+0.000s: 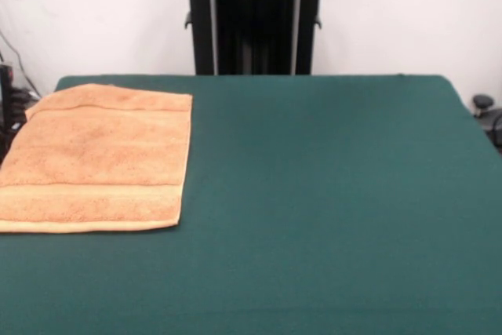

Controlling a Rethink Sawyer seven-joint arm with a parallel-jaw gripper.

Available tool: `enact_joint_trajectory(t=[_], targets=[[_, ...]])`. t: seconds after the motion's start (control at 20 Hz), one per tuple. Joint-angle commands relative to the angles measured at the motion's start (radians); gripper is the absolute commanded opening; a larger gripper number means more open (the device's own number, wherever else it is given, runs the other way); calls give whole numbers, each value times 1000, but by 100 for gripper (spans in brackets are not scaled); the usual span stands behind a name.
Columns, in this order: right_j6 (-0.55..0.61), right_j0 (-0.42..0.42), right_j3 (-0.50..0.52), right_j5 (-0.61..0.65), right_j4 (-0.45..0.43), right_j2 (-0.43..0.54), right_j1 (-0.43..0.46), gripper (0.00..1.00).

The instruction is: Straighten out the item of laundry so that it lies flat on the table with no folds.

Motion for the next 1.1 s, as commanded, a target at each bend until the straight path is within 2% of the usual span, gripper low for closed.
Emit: enact_joint_trajectory(t=[0.05,0.25,0.45,0.7,0.9,1.1], targets=[[49,65,1,-84,-36,72,176,100],[77,65,-29,-176,-27,61,258,100],[83,75,-44,-196,-9,48,290,100],[103,80,-91,-260,20,41,377,100],[134,109,-118,-336,60,7,451,100],[164,144,-113,-364,115,-22,481,100]])
